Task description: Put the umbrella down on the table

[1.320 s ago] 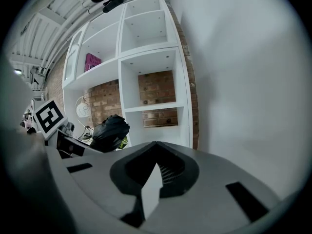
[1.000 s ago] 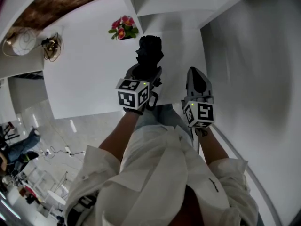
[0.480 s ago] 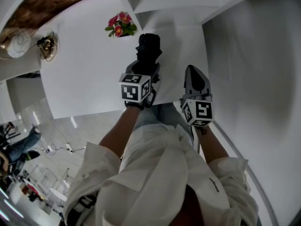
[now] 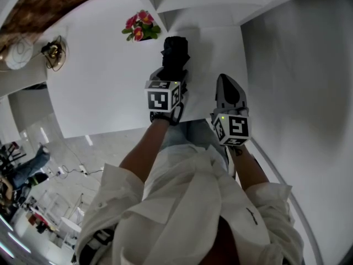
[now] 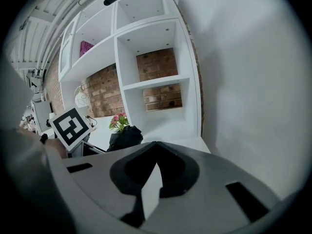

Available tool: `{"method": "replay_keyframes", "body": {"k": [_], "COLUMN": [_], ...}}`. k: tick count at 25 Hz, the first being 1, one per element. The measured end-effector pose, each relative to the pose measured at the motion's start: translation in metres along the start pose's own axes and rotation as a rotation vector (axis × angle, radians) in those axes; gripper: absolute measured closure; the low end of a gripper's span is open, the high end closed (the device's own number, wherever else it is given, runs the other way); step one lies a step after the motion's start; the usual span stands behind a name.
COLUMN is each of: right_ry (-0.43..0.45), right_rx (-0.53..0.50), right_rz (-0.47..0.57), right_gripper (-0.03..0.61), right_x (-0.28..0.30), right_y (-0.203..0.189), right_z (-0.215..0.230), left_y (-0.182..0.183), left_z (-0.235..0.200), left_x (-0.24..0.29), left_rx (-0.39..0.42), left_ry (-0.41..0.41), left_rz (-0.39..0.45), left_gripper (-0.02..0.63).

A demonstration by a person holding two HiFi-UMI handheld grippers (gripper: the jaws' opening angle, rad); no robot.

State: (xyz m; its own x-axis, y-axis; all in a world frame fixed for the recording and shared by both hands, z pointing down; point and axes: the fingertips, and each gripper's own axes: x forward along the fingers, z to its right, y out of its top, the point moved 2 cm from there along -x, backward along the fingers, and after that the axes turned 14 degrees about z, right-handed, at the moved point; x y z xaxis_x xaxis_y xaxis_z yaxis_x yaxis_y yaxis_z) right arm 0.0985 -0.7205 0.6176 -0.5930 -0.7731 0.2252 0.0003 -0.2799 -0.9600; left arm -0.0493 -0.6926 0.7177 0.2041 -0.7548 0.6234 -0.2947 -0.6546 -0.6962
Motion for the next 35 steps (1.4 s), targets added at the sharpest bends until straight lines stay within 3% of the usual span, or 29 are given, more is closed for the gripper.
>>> {"method": "replay_keyframes", "body": {"k": [16, 28, 35], "right_ry": [-0.013, -0.016, -0.021], "right_rx": [0.01, 0.004, 0.004], "right_rz": [0.001, 0.017, 0.029], "right_gripper": [0.56, 0.56, 0.56], "right_x": [-0.003, -0.007, -0.012], "right_y": [-0.005, 0.005, 0.014], "right_z": [0.0, -0.002, -0.001], "left_y": [-0.011, -0.012, -0.006], "left_z": [-0.009, -0.008, -0.005], "left_x": [0.016, 0.02, 0.013], "left_rx": [0.022, 0.023, 0.051], "left_ry": [0.081, 0.059, 0.044], "left_rz": [-0.052, -0.105, -0.084], "left_gripper": [0.321, 0.278, 0.265]}}
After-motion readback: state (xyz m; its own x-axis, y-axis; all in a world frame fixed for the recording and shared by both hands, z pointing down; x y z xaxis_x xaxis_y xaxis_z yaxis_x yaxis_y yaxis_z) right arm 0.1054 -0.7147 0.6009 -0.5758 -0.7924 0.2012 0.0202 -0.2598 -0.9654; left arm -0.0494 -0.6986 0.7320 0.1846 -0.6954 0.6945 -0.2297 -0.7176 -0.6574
